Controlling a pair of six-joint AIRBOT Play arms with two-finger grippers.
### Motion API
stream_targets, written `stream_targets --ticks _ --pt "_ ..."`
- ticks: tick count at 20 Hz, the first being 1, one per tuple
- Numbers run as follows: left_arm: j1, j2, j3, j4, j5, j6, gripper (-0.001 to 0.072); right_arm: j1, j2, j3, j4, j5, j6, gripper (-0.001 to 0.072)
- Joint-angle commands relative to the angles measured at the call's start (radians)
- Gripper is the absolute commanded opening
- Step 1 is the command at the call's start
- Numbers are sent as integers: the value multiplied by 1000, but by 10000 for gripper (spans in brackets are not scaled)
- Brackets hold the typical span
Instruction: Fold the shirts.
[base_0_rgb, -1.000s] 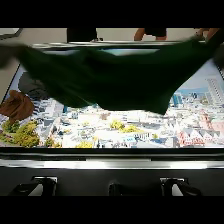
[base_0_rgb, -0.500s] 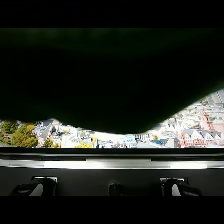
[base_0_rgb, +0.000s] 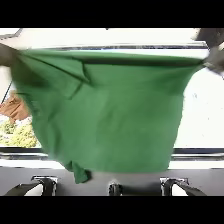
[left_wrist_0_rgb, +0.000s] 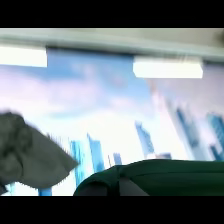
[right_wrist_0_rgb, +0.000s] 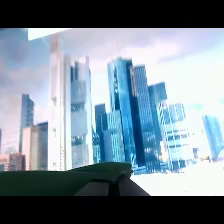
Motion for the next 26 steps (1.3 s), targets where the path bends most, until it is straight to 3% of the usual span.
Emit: stream_targets --ticks 1,5,9,10,11,12,14,16,18,22,26 --pt "-29 -267 -71 14 63 21 31 0 -327 -12 109 -23 14 43" --pt "-31 -497 -71 -122 140 17 32 0 -561 -12 293 -91 93 44" --pt "-31 -579 -71 -247 111 17 36 0 -612 -8 350 -106 84 46" --pt "-22 -577 -64 -249 69 18 142 -10 -596 3 350 -90 79 102" --pt "-1 -576 -39 -248 -18 18 416 -24 -574 18 346 -53 53 307" --pt "27 -576 -11 -241 -124 18 616 -45 -545 26 326 4 0 513" --pt "95 -574 11 -172 -358 36 593 -101 -492 26 180 186 -21 530" --pt "154 -555 -55 -112 -498 38 589 -147 -467 -28 37 377 -17 482" --pt "193 -490 -237 -114 -494 74 411 -161 -401 -190 -18 397 -38 482" --pt "206 -372 -586 -129 -369 188 419 -158 -273 -486 0 216 -46 485" --pt "203 -376 -699 -277 -259 237 419 -158 -271 -528 11 192 -60 515"
